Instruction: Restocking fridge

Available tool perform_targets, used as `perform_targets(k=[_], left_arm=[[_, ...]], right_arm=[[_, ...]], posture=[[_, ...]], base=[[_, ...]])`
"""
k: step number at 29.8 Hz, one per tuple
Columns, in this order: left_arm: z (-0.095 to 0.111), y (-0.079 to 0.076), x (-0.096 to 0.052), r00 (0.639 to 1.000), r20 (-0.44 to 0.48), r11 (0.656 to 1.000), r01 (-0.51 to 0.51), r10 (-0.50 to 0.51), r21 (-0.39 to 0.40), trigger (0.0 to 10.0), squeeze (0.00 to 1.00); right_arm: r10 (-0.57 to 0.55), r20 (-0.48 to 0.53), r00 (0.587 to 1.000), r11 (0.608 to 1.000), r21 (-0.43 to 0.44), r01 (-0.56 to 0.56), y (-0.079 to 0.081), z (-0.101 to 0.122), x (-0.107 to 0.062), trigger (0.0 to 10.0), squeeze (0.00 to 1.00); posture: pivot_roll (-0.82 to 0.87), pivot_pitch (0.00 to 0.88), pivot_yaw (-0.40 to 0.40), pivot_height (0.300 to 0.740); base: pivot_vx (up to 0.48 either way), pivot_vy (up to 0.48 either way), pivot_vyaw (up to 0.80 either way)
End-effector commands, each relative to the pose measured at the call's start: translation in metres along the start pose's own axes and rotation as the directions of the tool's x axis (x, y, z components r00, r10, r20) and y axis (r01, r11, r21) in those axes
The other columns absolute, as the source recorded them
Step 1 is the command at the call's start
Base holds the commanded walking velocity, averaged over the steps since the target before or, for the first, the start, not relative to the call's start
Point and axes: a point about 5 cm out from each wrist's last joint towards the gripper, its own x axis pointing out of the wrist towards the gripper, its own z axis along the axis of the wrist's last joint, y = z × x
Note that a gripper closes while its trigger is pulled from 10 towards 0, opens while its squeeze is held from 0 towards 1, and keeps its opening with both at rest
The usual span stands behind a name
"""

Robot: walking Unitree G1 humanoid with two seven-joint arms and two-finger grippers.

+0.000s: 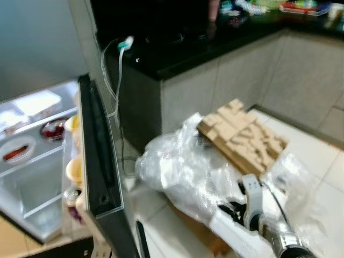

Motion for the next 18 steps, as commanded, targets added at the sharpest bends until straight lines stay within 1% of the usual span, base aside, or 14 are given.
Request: perform_targets(k=[1, 3, 6, 10, 14, 18], left_arm=[[-0.006, -0.001, -0.001, 1.0, -0.025, 1.0, -0.007, 0.007, 0.006, 10.0, 0.0], [-0.007, 0.0, -0.001, 1.0, -0.027, 1.0, -0.013, 0.013, 0.009, 10.0, 0.0], [-0.009, 0.002, -0.002, 0.999, -0.033, 1.0, -0.02, 0.02, 0.014, 10.0, 0.0], [-0.01, 0.002, -0.002, 0.999, -0.036, 1.0, -0.022, 0.023, 0.017, 10.0, 0.0], [-0.009, 0.003, -0.002, 0.999, -0.036, 0.999, -0.028, 0.029, 0.023, 10.0, 0.0], [-0.009, 0.003, -0.002, 0.999, -0.034, 0.999, -0.034, 0.035, 0.025, 10.0, 0.0]], right_arm=[[-0.04, -0.043, 0.998, 0.999, 0.017, 0.041, -0.002, -0.018, -0.005, 10.0, 0.0], [-0.07, -0.083, 0.994, 0.996, 0.04, 0.073, -0.003, -0.033, -0.01, 10.0, 0.0], [-0.089, -0.108, 0.99, 0.993, 0.062, 0.096, -0.003, -0.044, -0.014, 10.0, 0.0], [-0.098, -0.117, 0.988, 0.992, 0.064, 0.106, -0.003, -0.048, -0.014, 10.0, 0.0], [-0.122, -0.162, 0.979, 0.988, 0.072, 0.135, -0.002, -0.06, -0.017, 10.0, 0.0], [-0.133, -0.185, 0.974, 0.986, 0.078, 0.15, 0.0, -0.068, -0.019, 10.0, 0.0]], posture=[[-0.07, 0.0, 0.004, 0.74], [-0.07, 0.0, 0.005, 0.74], [-0.07, 0.0, 0.005, 0.74], [-0.07, 0.0, 0.005, 0.74], [-0.06, 0.001, 0.006, 0.74], [-0.06, 0.0, 0.006, 0.74]], base=[[0.0, 0.0, 0.76], [0.0, 0.0, 0.76], [0.0, 0.0, 0.76], [0.0, 0.0, 0.76], [0.0, 0.0, 0.75], [0.0, 0.0, 0.76]])
